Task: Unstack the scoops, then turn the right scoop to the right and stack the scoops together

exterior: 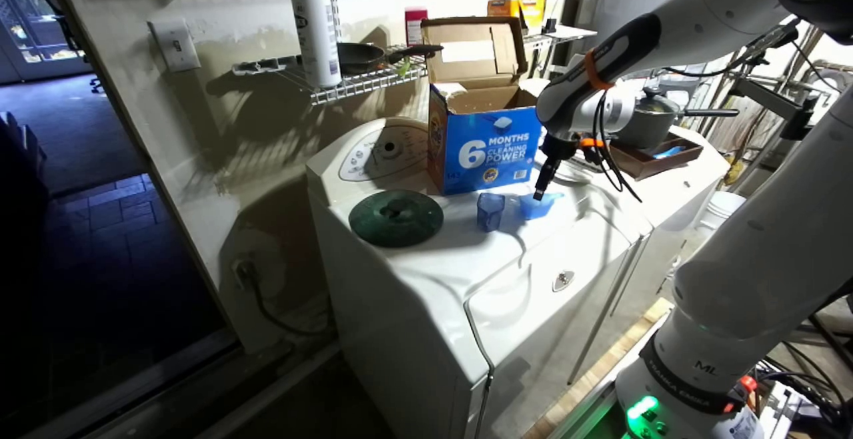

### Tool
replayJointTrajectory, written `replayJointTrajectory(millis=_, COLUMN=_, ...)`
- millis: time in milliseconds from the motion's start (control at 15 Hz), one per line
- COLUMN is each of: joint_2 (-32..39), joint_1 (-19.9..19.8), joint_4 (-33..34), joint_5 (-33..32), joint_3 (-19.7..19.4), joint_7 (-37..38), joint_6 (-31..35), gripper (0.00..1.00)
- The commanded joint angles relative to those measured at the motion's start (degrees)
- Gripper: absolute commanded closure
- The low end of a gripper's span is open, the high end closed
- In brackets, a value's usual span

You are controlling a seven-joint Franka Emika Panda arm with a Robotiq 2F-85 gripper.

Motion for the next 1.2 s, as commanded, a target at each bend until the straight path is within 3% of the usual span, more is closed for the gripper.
replayJointTrajectory(millis=0, joint_2=2.1, joint_1=0.3, joint_4=0.8, joint_5=2.9, joint_3=-0.2, joint_7=-4.4, joint_6=1.0, gripper=0.04)
replayJointTrajectory(millis=267, joint_2=3.4, joint_1=0.1, joint_4=1.3, joint_5=3.5, joint_3=0.1, joint_7=-6.3, joint_6=1.6, gripper=0.30)
replayJointTrajectory(millis=533, joint_2=3.7, joint_1=0.0, joint_4=1.7, joint_5=4.4, joint_3=0.4, joint_7=-6.9, joint_6=1.8, gripper=0.05)
replayJointTrajectory(millis=600, joint_2=3.9, joint_1=-0.1, joint_4=1.9, joint_5=4.6, joint_3=0.4, joint_7=-6.9, joint_6=1.8, gripper=0.06)
replayJointTrajectory(millis=667, joint_2=4.0, joint_1=0.0, joint_4=2.1, joint_5=5.0, joint_3=0.5, joint_7=-6.9, joint_6=1.7, gripper=0.32)
replayJointTrajectory(millis=800, joint_2=4.3, joint_1=0.0, joint_4=2.3, joint_5=5.6, joint_3=0.6, joint_7=-7.0, joint_6=1.7, gripper=0.33)
replayJointTrajectory(millis=1133, joint_2=4.9, joint_1=-0.1, joint_4=2.6, joint_5=6.1, joint_3=1.0, joint_7=-6.5, joint_6=1.3, gripper=0.69)
